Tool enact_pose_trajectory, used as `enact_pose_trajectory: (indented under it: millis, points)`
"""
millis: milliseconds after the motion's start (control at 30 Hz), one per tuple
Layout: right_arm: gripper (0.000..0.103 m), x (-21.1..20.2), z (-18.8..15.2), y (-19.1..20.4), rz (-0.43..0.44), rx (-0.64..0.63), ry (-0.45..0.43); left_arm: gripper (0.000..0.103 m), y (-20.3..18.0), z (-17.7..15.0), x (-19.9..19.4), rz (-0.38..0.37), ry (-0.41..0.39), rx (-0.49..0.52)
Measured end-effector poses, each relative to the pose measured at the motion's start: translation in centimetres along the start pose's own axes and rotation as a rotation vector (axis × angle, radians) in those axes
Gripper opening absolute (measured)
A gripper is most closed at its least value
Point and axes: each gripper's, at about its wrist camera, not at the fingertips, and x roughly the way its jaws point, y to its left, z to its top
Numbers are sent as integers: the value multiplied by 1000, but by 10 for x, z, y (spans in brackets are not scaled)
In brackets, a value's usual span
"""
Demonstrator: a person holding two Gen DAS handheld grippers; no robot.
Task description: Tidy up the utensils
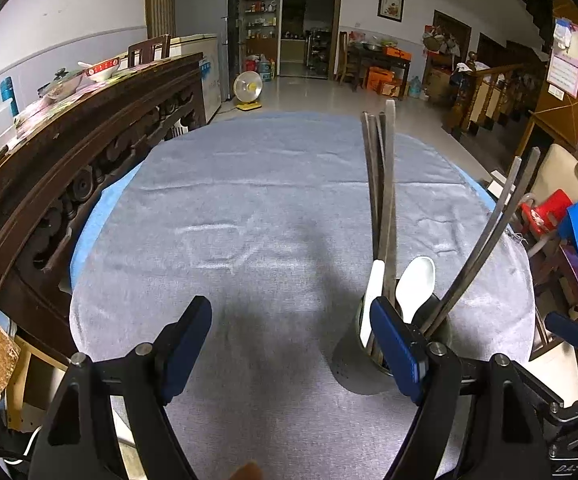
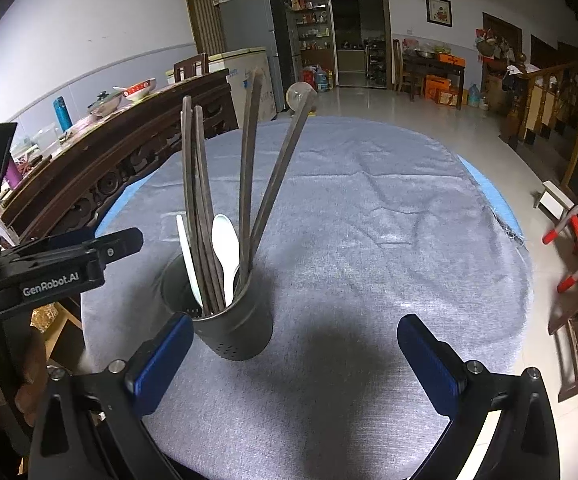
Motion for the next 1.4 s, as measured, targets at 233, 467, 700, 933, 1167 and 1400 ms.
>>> enact_pose_trajectory:
  millis: [233,467,700,933,1167,1400]
  points:
    - [103,-3,2,0,-4,-4,-6,82,0,0,-3,-4,-1,-2]
    - [103,-3,3,0,-2,-5,-8,82,-3,-1,-3,-4,-1,8]
    - [103,-2,4,-1,-3,-1,-3,82,-6,-1,-4,-2,-5,18]
    - [103,-2,3,0,-3,-3,-4,82,-7,-1,-5,-2,-4,22]
    - [103,-2,4,0,-5,-2,-5,82,-7,-1,-5,-7,0,24]
    - [103,-3,5,0,-4,-2,-9,82,-8,-2,-7,-8,-5,29]
